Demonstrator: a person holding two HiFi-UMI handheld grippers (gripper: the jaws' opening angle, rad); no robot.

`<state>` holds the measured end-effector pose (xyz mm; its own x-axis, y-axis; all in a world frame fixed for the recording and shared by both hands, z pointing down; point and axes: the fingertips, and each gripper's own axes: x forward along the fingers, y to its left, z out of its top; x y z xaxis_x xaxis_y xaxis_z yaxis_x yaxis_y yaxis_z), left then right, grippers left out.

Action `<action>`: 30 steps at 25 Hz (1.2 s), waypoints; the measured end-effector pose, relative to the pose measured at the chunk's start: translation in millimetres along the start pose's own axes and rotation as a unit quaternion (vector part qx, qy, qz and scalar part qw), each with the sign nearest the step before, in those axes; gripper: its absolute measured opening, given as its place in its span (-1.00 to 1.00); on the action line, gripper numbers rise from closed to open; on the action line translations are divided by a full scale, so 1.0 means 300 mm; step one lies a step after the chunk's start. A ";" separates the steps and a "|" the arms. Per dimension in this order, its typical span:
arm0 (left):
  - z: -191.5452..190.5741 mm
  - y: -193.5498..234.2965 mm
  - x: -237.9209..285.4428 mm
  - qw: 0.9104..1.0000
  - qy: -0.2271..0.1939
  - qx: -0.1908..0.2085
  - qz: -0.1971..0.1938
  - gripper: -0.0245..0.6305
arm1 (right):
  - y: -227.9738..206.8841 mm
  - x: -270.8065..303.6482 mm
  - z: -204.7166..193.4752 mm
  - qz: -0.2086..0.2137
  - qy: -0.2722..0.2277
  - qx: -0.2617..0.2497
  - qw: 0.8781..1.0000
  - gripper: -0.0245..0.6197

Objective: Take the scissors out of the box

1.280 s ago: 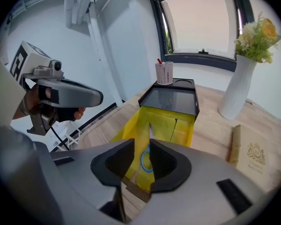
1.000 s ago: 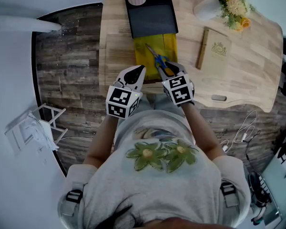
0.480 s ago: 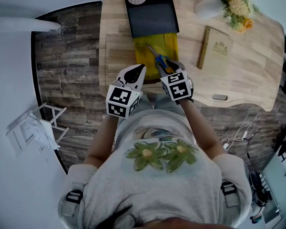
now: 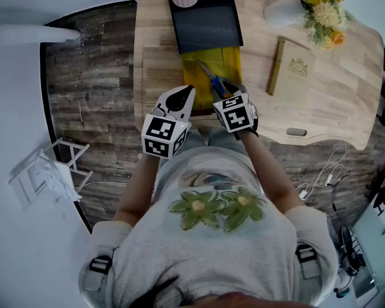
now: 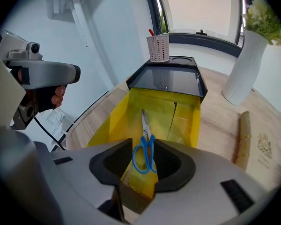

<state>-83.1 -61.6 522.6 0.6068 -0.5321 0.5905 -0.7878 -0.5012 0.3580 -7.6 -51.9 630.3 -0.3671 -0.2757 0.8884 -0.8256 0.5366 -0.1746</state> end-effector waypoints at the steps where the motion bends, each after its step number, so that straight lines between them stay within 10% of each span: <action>1: 0.001 0.004 0.002 1.000 0.000 0.000 0.000 -0.91 | 0.000 0.005 -0.003 -0.001 0.004 0.000 1.000 -0.56; 30: 0.006 0.075 0.009 1.000 0.003 -0.015 0.002 -0.91 | -0.024 0.105 -0.070 -0.025 0.071 0.012 0.997 -0.55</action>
<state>-99.0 -75.6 531.0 0.6030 -0.5305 0.5957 -0.7931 -0.4787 0.3766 -4.3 -47.6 668.5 -0.2632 -0.1853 0.9468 -0.8515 0.5061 -0.1376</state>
